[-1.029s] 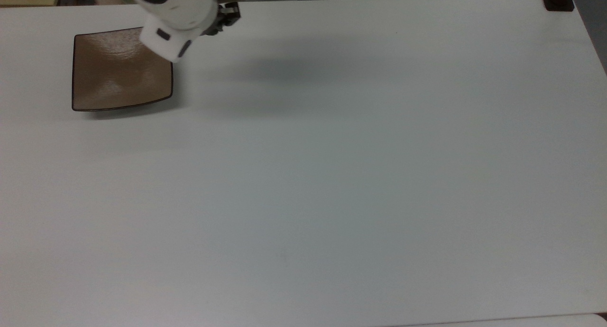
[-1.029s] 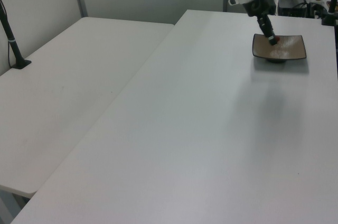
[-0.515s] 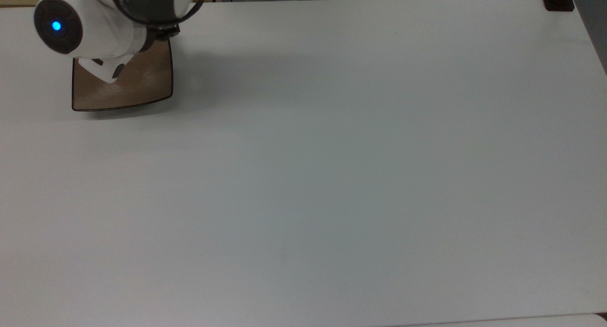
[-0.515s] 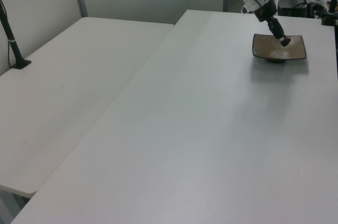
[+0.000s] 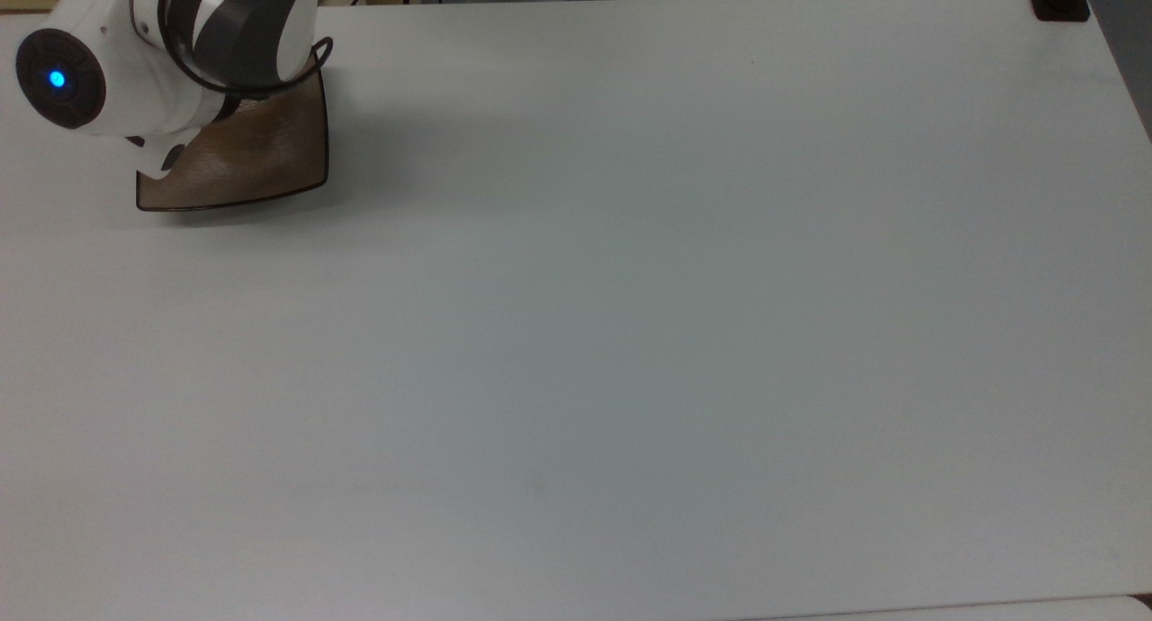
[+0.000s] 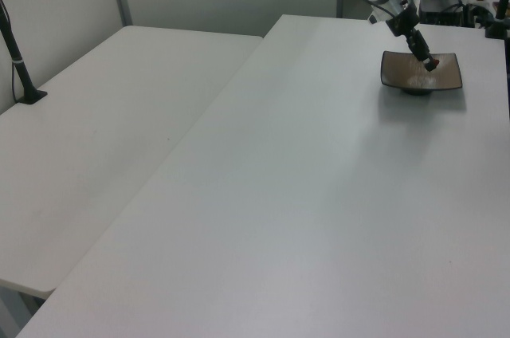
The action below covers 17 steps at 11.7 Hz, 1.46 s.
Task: Strawberries on a ceramic plate
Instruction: 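Lower the strawberry onto the plate and open the gripper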
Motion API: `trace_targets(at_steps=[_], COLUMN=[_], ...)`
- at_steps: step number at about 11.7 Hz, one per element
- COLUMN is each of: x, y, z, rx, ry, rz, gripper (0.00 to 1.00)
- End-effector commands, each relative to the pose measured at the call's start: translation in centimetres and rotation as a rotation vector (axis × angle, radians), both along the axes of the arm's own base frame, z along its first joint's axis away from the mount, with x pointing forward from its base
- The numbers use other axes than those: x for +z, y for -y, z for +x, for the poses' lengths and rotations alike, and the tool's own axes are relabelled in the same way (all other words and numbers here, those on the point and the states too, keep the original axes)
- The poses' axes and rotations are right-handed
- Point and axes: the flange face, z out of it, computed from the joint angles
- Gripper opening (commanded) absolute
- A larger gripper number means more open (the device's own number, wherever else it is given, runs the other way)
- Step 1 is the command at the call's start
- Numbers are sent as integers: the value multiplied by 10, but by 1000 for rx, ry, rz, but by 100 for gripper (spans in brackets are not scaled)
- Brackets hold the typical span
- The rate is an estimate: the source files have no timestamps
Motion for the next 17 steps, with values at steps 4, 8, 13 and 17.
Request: trace_targets(at_steps=[4,8,13,17], x=[-15,-19,-12,46], y=[44,46,36,10], z=[7,3,6,7], rx=[53,48,55,78], ry=[12,4,10,95], rz=[-48,-46,-48,-44], gripper=[14,83,100,100])
